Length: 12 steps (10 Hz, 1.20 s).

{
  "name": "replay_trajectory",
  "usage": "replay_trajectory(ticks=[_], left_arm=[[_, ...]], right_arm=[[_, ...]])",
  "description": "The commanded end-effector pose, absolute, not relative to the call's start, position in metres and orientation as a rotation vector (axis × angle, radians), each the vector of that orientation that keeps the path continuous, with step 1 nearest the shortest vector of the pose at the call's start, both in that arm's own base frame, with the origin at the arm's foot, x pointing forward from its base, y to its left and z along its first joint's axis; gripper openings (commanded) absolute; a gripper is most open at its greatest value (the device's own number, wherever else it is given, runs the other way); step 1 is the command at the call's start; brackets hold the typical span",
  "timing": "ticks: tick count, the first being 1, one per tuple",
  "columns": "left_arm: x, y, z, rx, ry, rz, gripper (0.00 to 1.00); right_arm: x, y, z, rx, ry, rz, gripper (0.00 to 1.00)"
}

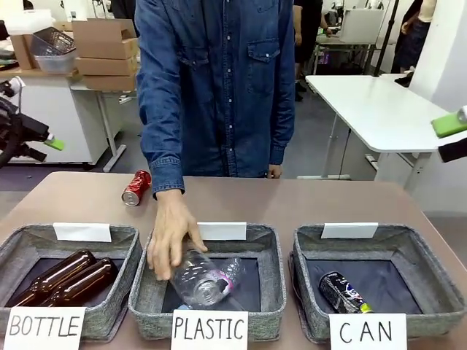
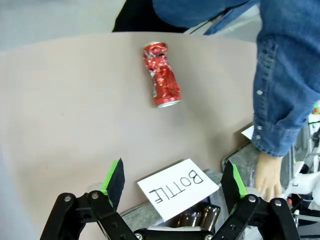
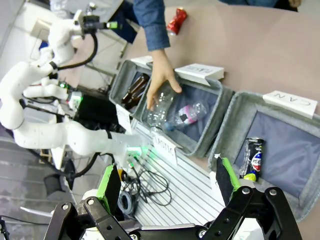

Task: Sort the can waste into the basket.
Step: Pick up the can waste from the table and place it in the right Fabric basket.

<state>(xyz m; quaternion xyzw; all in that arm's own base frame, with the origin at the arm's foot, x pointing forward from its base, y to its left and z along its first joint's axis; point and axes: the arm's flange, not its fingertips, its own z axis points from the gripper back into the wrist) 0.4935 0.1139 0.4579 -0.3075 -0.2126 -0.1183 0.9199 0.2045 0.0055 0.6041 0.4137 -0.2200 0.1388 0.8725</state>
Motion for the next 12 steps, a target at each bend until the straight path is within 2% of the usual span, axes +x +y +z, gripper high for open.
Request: replay_trajectory(ticks=[1,5,7,9,12], left_arm=[[0.486,0.148,0.454,-0.645,-0.405,-0.187,1.00],[0.482,0.113,0.457,-0.642,-0.433,-0.263,1.00],[0.502,0.055,0.455,-0.600,-0.465,-0.320,1.00],[0.534,-0.024,0.432,-0.441,-0.381,-0.400,1.00],[0.561,-0.083,0.393,-0.132,-0.403,-0.435,1.00]], right_arm=[[0.205,0.001,0.605,0.863,-0.467,0.316,1.00],[0.205,0.001,0.605,0.863,-0.467,0.316,1.00],[0.205,0.001,0.605,0.863,-0.467,0.316,1.00],[0.205,0.001,0.605,0.863,-0.467,0.316,1.00],[0.205,0.001,0.605,0.863,-0.467,0.316,1.00]])
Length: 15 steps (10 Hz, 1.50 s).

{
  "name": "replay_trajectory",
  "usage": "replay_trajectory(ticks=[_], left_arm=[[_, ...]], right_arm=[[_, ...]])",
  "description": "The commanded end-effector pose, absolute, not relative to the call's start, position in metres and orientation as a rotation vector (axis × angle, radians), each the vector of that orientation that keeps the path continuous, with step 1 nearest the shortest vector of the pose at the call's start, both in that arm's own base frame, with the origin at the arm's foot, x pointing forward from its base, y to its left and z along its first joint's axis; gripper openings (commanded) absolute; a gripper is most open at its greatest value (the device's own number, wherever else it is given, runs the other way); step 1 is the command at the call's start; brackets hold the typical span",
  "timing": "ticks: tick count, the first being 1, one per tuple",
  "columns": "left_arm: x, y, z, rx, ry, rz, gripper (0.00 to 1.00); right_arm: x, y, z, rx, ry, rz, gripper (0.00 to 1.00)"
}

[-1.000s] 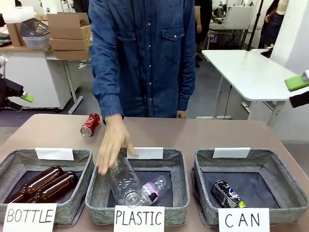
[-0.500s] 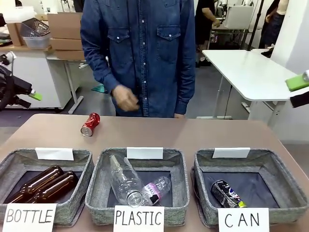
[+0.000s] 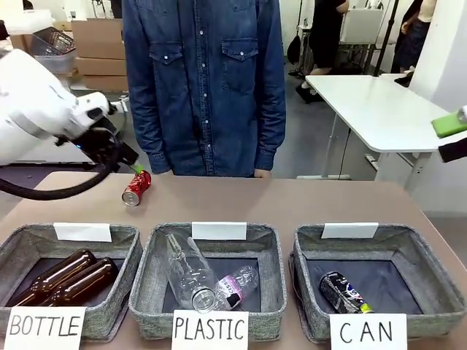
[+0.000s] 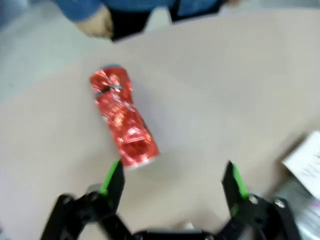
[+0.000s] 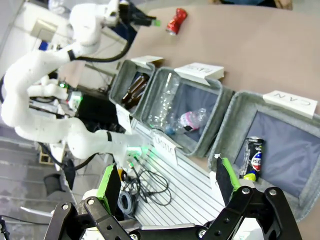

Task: Sort the can waste into the basket.
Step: Pick up the can waste from the table and place it in the right Fabric basket.

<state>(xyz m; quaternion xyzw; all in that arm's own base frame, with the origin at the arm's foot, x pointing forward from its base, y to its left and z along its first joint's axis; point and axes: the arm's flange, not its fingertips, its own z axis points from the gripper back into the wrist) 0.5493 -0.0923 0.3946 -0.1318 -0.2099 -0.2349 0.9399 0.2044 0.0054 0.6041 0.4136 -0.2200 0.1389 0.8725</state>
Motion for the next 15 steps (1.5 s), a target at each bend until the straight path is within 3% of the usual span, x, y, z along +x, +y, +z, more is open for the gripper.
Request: replay_trajectory(ticks=[1,3,8,13,14,15], left_arm=[[0.572,-0.091,0.385,-0.080,-0.377,-0.449,1.00],[0.598,-0.099,0.365,0.008,-0.323,-0.411,1.00],[0.634,-0.100,0.341,-0.162,-0.219,-0.393,1.00],[0.640,-0.098,0.319,-0.186,-0.198,-0.378,1.00],[0.641,-0.097,0.320,-0.188,-0.214,-0.371,0.87],[0.641,-0.096,0.319,-0.168,-0.212,-0.361,0.40]], right_arm=[[0.205,0.001,0.605,0.863,-0.467,0.316,1.00],[0.205,0.001,0.605,0.863,-0.467,0.316,1.00],[0.205,0.001,0.605,0.863,-0.467,0.316,1.00],[0.205,0.001,0.605,0.863,-0.467,0.316,1.00],[0.205,0.001,0.605,0.863,-0.467,0.316,1.00],[0.205,0.001,0.605,0.863,-0.467,0.316,1.00]])
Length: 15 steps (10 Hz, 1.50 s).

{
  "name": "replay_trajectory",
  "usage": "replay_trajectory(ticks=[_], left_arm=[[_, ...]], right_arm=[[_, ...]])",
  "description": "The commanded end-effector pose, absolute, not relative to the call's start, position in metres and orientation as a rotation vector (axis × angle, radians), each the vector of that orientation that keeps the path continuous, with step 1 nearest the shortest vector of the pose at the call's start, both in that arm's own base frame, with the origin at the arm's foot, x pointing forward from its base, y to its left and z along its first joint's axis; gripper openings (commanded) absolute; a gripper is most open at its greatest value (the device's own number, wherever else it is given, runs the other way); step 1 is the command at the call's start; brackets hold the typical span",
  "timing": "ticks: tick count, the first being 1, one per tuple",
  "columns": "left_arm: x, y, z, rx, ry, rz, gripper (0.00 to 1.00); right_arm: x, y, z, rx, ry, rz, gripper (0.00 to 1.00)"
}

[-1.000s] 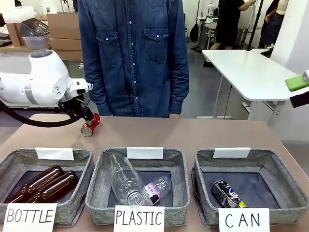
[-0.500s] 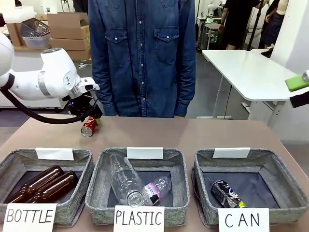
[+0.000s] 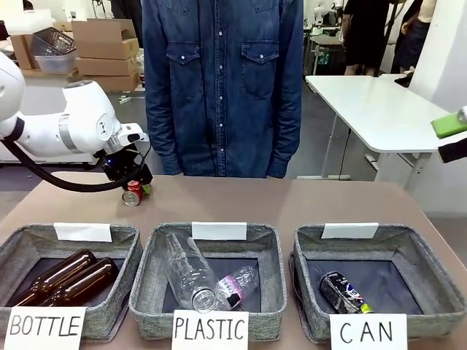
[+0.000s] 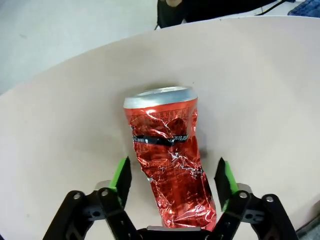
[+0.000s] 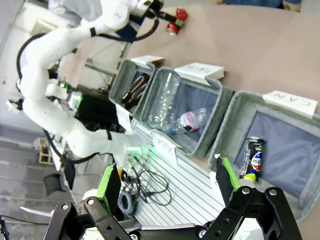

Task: Sort the can waste into the basket.
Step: Pick up the can waste from the table and place it in the right Fabric basket.

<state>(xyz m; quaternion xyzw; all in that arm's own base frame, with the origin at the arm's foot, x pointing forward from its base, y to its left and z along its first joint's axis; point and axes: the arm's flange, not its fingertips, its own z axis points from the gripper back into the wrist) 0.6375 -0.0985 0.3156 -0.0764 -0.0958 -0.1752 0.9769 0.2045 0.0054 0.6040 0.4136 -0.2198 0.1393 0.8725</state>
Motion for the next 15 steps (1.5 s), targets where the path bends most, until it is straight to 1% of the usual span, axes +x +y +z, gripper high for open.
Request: replay_trajectory(ticks=[1,2,3,4,8,9,10,11,12,13,14,15], left_arm=[[0.639,-0.095,0.320,-0.160,-0.221,-0.366,0.27],[0.639,-0.095,0.320,-0.160,-0.214,-0.371,0.00],[0.638,-0.095,0.319,-0.154,-0.212,-0.371,0.24],[0.637,-0.096,0.318,-0.153,-0.213,-0.375,0.00],[0.634,-0.091,0.326,-0.176,-0.228,-0.342,0.00],[0.626,-0.086,0.337,-0.173,-0.237,-0.336,0.00],[0.605,-0.075,0.364,-0.194,-0.246,-0.333,0.00],[0.559,-0.061,0.405,-0.218,-0.211,-0.344,0.00],[0.493,-0.049,0.451,-0.282,-0.256,-0.421,0.00],[0.413,-0.033,0.492,-0.272,-0.350,-0.497,0.00],[0.348,-0.025,0.512,-0.318,-0.416,-0.586,0.00],[0.290,-0.021,0.523,-0.349,-0.446,-0.688,0.00]], right_arm=[[0.205,0.001,0.605,0.863,-0.467,0.316,1.00],[0.205,0.001,0.605,0.863,-0.467,0.316,1.00],[0.205,0.001,0.605,0.863,-0.467,0.316,1.00],[0.205,0.001,0.605,0.863,-0.467,0.316,1.00],[0.205,0.001,0.605,0.863,-0.467,0.316,1.00],[0.205,0.001,0.605,0.863,-0.467,0.316,1.00],[0.205,0.001,0.605,0.863,-0.467,0.316,1.00],[0.205,0.001,0.605,0.863,-0.467,0.316,1.00],[0.205,0.001,0.605,0.863,-0.467,0.316,1.00],[0.205,0.001,0.605,0.863,-0.467,0.316,1.00],[0.205,0.001,0.605,0.863,-0.467,0.316,1.00],[0.205,0.001,0.605,0.863,-0.467,0.316,1.00]])
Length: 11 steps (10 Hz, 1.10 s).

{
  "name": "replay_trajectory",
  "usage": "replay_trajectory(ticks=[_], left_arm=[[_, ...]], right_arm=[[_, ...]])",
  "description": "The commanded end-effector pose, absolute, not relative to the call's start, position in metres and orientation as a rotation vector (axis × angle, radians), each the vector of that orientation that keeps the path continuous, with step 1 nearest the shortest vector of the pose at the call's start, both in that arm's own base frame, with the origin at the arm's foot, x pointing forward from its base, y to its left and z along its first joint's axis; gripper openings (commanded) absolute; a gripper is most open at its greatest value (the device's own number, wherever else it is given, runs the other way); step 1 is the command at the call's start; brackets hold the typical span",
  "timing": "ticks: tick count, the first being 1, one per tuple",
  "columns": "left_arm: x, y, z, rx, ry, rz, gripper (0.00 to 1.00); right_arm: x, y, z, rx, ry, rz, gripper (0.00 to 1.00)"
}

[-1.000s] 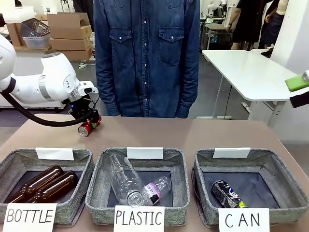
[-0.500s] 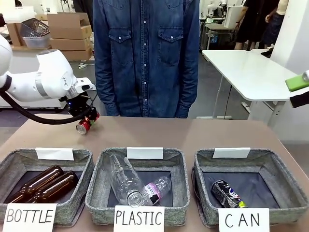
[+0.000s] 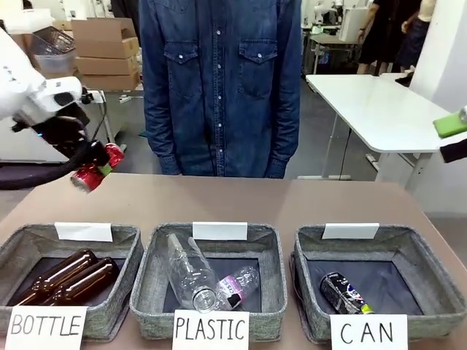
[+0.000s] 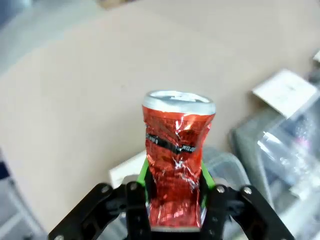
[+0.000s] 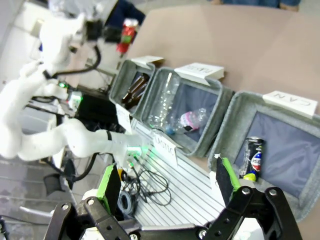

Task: Sort the can waste into the basket.
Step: Pick up the can waste from the table and place it in the right Fabric basket.

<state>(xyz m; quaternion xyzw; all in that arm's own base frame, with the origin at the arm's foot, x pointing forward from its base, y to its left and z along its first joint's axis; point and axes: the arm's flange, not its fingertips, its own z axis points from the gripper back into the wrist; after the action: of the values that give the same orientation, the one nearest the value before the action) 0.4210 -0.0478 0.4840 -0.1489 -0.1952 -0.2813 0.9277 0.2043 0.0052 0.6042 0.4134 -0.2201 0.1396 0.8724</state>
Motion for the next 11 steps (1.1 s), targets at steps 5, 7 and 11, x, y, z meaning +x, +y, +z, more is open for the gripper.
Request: replay_trajectory(ticks=[5,7,11], left_arm=[[0.367,-0.043,0.493,-0.355,-0.425,-0.695,0.00],[0.335,-0.037,0.491,-0.368,-0.446,-0.737,0.38],[0.293,-0.283,0.537,-0.731,-0.570,-1.377,0.38]], right_arm=[[0.205,0.001,0.605,0.863,-0.467,0.316,1.00],[0.205,0.005,0.604,0.864,-0.458,0.292,1.00],[0.082,-0.068,0.532,0.888,-0.351,0.017,1.00]])
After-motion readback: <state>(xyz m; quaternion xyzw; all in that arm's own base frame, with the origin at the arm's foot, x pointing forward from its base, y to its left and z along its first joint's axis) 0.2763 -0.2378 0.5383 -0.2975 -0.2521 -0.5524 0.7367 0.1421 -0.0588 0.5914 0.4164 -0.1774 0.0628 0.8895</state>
